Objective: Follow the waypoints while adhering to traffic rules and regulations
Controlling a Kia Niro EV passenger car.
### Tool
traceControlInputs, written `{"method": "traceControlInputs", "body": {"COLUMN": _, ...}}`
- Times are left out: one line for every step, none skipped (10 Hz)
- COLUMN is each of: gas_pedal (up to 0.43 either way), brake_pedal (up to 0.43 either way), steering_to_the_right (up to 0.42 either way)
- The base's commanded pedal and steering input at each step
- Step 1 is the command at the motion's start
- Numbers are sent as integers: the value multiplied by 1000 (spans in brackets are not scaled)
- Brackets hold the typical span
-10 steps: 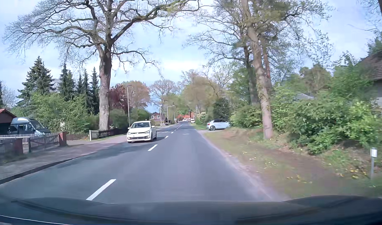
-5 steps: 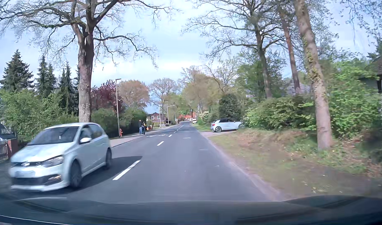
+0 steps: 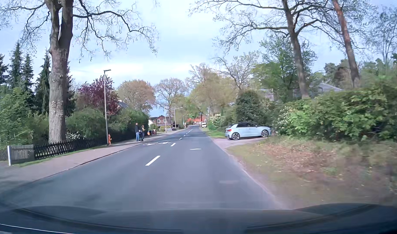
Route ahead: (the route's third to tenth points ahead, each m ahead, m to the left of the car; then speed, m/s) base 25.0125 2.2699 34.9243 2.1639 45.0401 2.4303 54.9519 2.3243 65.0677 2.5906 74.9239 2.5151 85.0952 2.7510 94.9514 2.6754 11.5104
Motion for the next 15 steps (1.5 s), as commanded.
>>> {"method": "traceControlInputs", "body": {"gas_pedal": 28, "brake_pedal": 0, "steering_to_the_right": -13}}
{"method": "traceControlInputs", "body": {"gas_pedal": 28, "brake_pedal": 0, "steering_to_the_right": -14}}
{"method": "traceControlInputs", "body": {"gas_pedal": 28, "brake_pedal": 0, "steering_to_the_right": -14}}
{"method": "traceControlInputs", "body": {"gas_pedal": 28, "brake_pedal": 0, "steering_to_the_right": -13}}
{"method": "traceControlInputs", "body": {"gas_pedal": 59, "brake_pedal": 0, "steering_to_the_right": -10}}
{"method": "traceControlInputs", "body": {"gas_pedal": 67, "brake_pedal": 0, "steering_to_the_right": -6}}
{"method": "traceControlInputs", "body": {"gas_pedal": 67, "brake_pedal": 0, "steering_to_the_right": -3}}
{"method": "traceControlInputs", "body": {"gas_pedal": 67, "brake_pedal": 0, "steering_to_the_right": -3}}
{"method": "traceControlInputs", "body": {"gas_pedal": 67, "brake_pedal": 0, "steering_to_the_right": -3}}
{"method": "traceControlInputs", "body": {"gas_pedal": 67, "brake_pedal": 0, "steering_to_the_right": -2}}
{"method": "traceControlInputs", "body": {"gas_pedal": 67, "brake_pedal": 0, "steering_to_the_right": -1}}
{"method": "traceControlInputs", "body": {"gas_pedal": 67, "brake_pedal": 0, "steering_to_the_right": -1}}
{"method": "traceControlInputs", "body": {"gas_pedal": 67, "brake_pedal": 0, "steering_to_the_right": -2}}
{"method": "traceControlInputs", "body": {"gas_pedal": 67, "brake_pedal": 0, "steering_to_the_right": -2}}
{"method": "traceControlInputs", "body": {"gas_pedal": 67, "brake_pedal": 0, "steering_to_the_right": -2}}
